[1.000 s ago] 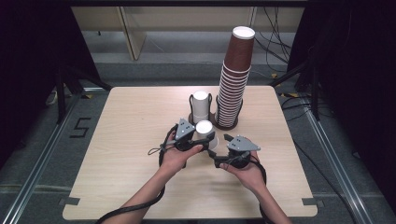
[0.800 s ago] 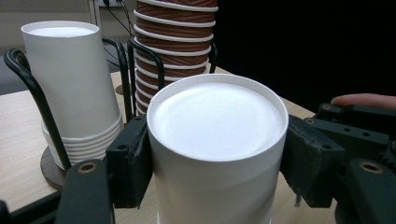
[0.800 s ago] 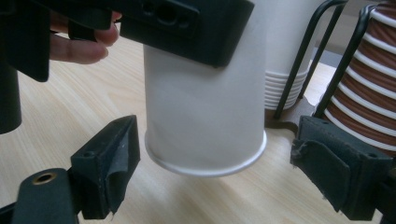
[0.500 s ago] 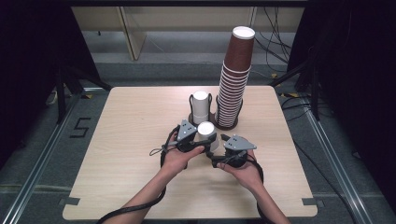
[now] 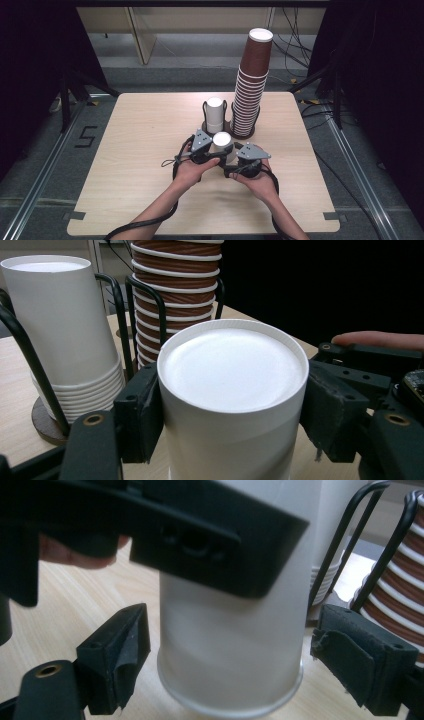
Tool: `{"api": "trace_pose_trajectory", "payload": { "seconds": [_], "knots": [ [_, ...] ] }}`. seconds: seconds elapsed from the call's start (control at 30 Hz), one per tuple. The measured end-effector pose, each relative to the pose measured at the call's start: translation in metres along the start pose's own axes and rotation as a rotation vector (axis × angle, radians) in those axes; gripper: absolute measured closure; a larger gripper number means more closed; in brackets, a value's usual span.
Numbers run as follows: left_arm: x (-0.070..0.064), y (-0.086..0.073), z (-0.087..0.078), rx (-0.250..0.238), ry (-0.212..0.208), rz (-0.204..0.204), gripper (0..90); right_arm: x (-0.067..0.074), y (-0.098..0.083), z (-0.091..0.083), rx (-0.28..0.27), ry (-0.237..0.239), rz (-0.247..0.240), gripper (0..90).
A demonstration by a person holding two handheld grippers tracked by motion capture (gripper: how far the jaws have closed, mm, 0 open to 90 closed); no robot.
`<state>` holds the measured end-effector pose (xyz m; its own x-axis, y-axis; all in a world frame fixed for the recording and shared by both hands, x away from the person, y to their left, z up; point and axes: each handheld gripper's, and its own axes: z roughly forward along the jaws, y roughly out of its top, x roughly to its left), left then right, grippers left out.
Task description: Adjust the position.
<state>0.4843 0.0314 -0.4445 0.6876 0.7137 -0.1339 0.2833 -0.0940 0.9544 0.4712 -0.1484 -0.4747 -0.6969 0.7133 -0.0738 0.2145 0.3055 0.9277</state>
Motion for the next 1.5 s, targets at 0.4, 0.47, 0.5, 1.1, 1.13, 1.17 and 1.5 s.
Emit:
{"api": "trace_pose_trajectory", "payload": {
  "seconds": [0.4, 0.47, 0.5, 1.1, 1.13, 1.17, 1.5],
  "knots": [
    [-0.003, -0.001, 0.001, 0.009, -0.019, 0.006, 31.4, 0.003, 0.0, 0.005, -0.037, -0.011, -0.002, 24.8],
    [-0.001, -0.001, 0.002, 0.012, -0.031, -0.005, 30.8, 0.002, -0.001, 0.004, -0.032, -0.017, -0.008, 26.7],
    [-0.001, 0.0, 0.002, 0.017, -0.031, -0.011, 30.4, 0.003, -0.001, 0.004, -0.03, -0.016, 0.001, 27.4],
    [0.001, 0.008, -0.012, -0.021, -0.044, 0.002, 12.9, -0.014, -0.008, -0.003, -0.052, -0.049, 0.267, 29.6],
    [0.001, 0.008, -0.014, -0.022, -0.047, 0.009, 12.6, -0.015, -0.008, -0.005, -0.04, -0.048, 0.306, 29.6],
    [0.002, 0.008, -0.015, -0.023, -0.049, 0.015, 11.9, -0.019, -0.009, -0.006, -0.052, -0.054, 0.356, 29.5],
    [0.006, -0.005, -0.018, 0.014, -0.069, 0.063, 7.9, -0.029, -0.009, -0.011, -0.083, -0.048, 0.565, 29.6]
  ]
}}
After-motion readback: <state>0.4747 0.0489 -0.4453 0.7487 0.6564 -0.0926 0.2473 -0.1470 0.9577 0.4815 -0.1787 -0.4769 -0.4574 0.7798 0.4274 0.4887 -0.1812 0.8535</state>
